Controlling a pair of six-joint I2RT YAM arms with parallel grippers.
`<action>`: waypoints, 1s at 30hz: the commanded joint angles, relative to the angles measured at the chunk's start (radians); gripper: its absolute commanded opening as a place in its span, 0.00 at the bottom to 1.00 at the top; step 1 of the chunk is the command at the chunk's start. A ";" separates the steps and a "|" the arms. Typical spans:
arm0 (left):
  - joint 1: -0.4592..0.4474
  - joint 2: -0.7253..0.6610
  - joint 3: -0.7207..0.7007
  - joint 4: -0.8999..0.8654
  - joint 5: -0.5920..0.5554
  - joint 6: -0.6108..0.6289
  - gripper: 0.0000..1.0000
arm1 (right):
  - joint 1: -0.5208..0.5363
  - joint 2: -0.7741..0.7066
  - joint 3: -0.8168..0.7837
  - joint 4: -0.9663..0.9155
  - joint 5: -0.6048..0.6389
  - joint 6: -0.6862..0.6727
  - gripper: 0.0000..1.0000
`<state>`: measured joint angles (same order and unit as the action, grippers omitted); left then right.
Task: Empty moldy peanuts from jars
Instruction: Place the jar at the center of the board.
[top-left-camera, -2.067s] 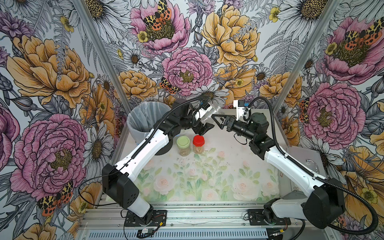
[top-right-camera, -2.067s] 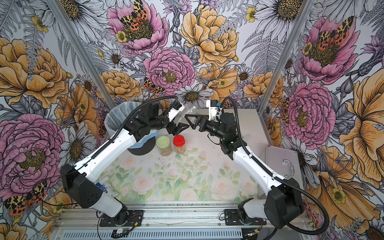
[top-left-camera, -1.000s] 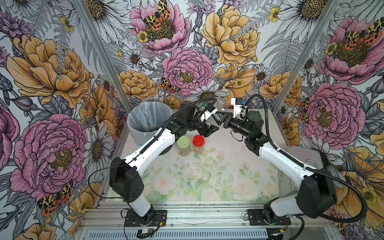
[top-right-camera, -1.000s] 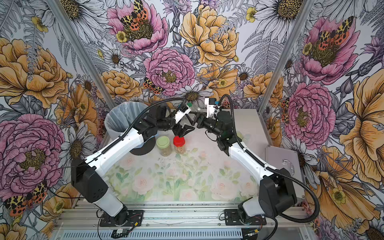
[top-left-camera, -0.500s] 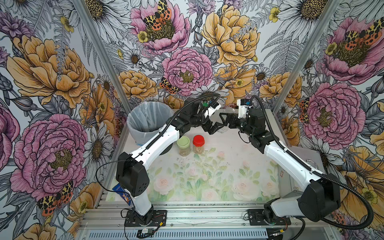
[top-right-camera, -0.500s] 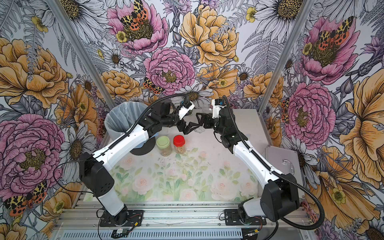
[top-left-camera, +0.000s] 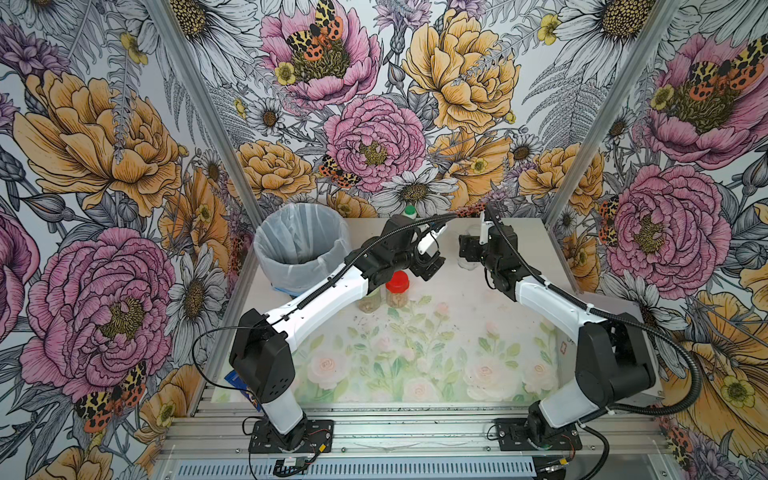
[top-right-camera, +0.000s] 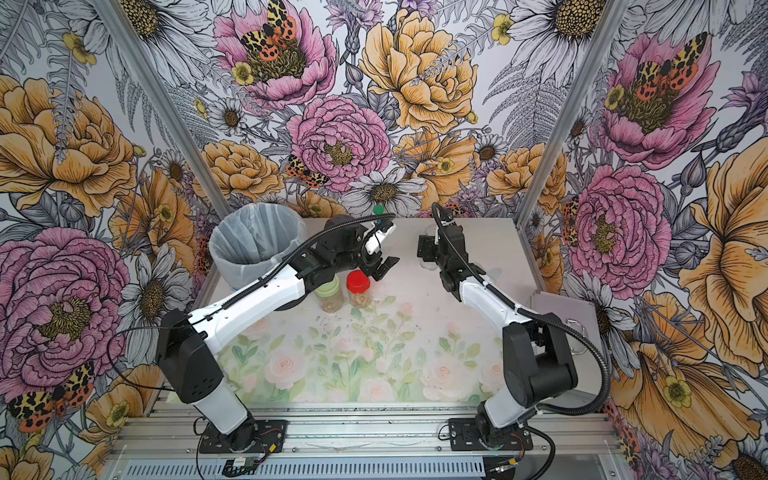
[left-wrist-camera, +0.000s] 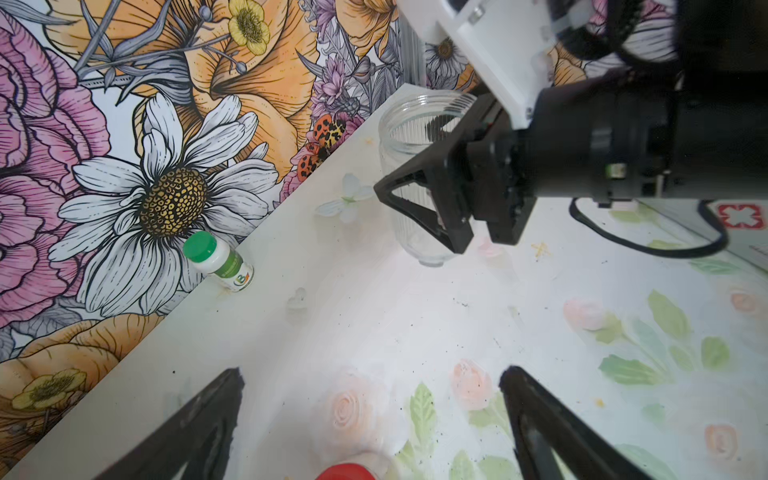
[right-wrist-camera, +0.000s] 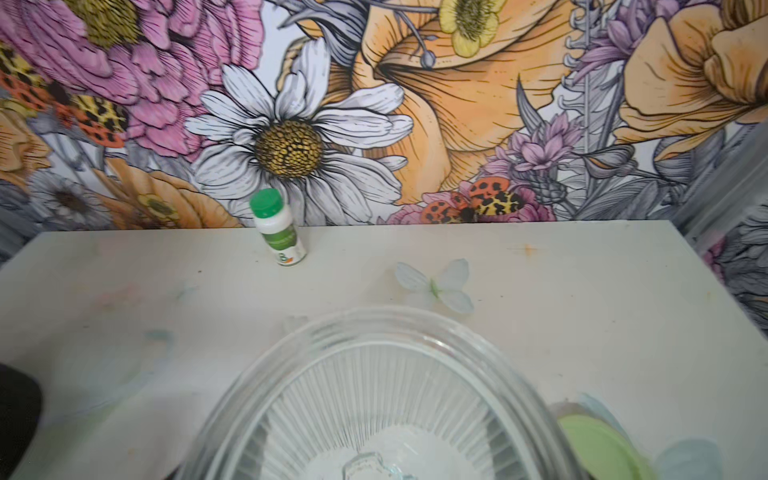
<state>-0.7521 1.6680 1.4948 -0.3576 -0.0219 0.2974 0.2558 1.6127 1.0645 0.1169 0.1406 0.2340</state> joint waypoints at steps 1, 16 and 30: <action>-0.001 -0.090 -0.094 0.147 -0.166 -0.015 0.99 | -0.023 0.051 0.006 0.206 0.062 -0.047 0.43; -0.007 -0.309 -0.430 0.461 -0.161 -0.101 0.99 | -0.060 0.282 0.078 0.335 0.098 -0.027 0.47; -0.007 -0.365 -0.465 0.480 -0.150 -0.083 0.99 | -0.062 0.430 0.268 0.209 0.111 -0.003 0.65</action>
<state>-0.7582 1.3403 1.0393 0.0830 -0.1684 0.2115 0.2012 2.0182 1.2816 0.3069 0.2321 0.2127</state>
